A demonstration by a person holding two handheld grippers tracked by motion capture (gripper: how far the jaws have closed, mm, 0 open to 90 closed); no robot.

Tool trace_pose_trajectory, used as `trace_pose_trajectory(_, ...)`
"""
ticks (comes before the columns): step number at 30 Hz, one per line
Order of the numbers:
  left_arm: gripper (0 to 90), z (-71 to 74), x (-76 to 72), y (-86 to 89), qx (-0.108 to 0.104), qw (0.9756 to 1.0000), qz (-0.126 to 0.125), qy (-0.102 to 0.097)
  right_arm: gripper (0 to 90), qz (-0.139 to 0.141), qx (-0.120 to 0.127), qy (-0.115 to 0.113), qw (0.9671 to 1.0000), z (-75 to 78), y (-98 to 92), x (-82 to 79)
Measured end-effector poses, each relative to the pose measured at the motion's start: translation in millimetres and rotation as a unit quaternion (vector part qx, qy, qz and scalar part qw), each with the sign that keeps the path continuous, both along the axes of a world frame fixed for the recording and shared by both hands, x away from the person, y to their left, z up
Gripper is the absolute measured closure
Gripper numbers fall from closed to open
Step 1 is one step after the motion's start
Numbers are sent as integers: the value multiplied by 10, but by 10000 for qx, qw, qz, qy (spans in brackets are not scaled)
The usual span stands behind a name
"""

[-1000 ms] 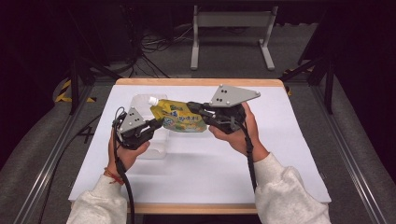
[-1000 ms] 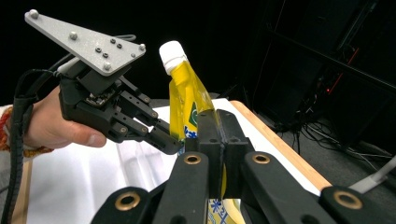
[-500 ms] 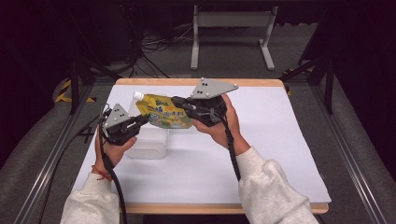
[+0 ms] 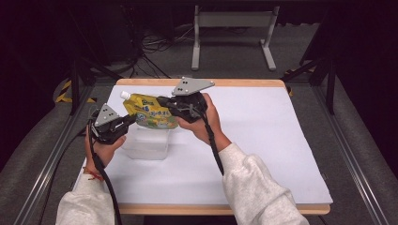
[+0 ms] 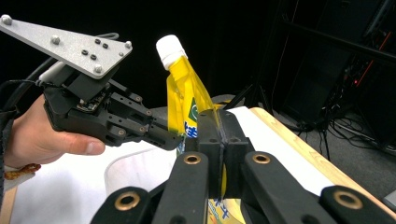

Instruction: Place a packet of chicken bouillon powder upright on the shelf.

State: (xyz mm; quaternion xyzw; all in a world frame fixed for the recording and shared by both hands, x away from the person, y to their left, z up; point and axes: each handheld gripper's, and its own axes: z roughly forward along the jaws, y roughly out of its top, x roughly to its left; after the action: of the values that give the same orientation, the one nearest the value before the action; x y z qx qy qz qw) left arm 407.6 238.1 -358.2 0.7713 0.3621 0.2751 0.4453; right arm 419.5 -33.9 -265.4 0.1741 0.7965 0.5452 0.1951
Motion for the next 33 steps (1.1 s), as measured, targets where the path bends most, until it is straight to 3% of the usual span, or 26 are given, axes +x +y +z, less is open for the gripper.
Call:
trace_pose_trajectory(21, 842, -108, 78, 125, -74, 9997, 229, 68, 891, 33, -1, 168, 9999, -169, 217, 58)
trace_pose_trajectory(26, 843, -103, 78, 164, -131, 9996, 256, 51, 846, -24, -42, 162, 9999, -186, 256, 70)
trace_pose_trajectory(28, 844, -88, 76, 219, -255, 9995, 123, 163, 850, -47, -52, 186, 9998, -180, 261, 78)
trace_pose_trajectory(30, 844, -101, 75, 219, -112, 9997, 98, 201, 877, -33, -97, 229, 9997, -178, 261, 88)
trace_pose_trajectory(33, 840, -96, 92, 240, -193, 9994, 70, 271, 882, -110, -133, 296, 9994, -199, 271, 100)
